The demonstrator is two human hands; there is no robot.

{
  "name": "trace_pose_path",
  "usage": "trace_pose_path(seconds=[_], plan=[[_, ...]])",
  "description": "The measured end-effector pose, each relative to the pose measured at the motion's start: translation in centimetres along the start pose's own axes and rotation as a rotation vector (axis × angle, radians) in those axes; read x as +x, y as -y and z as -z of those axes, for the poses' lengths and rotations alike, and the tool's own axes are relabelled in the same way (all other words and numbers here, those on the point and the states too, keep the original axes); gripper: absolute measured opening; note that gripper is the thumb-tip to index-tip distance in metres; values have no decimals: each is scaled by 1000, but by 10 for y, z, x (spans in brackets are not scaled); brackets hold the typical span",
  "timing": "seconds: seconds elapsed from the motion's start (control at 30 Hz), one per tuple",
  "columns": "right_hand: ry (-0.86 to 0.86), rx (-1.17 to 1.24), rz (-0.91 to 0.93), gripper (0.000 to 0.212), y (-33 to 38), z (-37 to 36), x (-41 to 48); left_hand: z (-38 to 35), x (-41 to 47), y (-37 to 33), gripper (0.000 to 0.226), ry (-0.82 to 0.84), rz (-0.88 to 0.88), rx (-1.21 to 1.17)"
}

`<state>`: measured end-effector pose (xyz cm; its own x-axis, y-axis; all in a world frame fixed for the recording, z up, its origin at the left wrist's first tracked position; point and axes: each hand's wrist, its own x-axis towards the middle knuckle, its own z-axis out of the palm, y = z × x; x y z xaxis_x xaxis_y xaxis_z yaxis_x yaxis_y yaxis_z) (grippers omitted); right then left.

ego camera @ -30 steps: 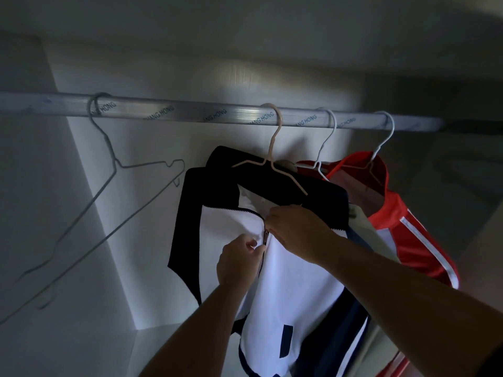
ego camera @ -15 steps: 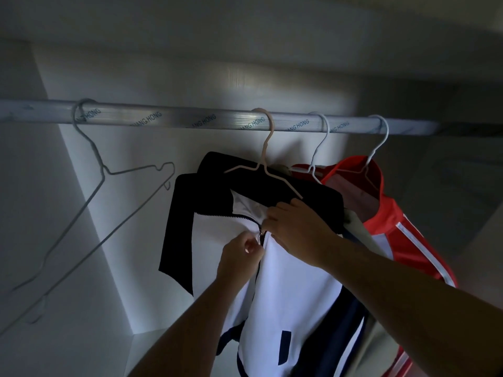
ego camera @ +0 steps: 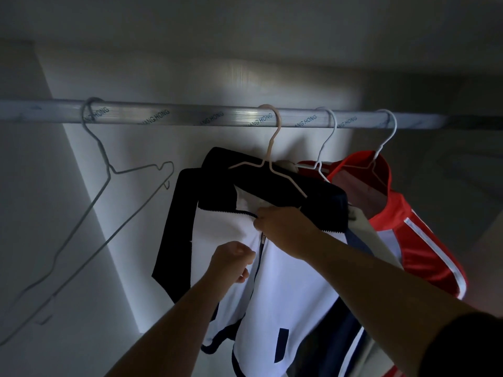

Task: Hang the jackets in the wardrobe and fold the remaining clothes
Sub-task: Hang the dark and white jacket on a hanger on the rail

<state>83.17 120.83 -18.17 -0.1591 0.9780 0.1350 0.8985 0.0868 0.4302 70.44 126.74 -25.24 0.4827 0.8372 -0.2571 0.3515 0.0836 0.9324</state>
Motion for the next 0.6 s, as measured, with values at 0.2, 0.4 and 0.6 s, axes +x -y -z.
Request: trace_pose_path(seconds=[0.2, 0.4, 0.6], plan=[[-44, -161, 56, 27, -16, 7, -12, -29, 6, 1, 16, -181, -230, -48], [-11, -100, 47, 33, -22, 10, -18, -49, 13, -2, 8, -318, -374, 125], [-45, -10, 19, 27, -23, 12, -24, -43, 10, -1, 8, -169, -416, 74]])
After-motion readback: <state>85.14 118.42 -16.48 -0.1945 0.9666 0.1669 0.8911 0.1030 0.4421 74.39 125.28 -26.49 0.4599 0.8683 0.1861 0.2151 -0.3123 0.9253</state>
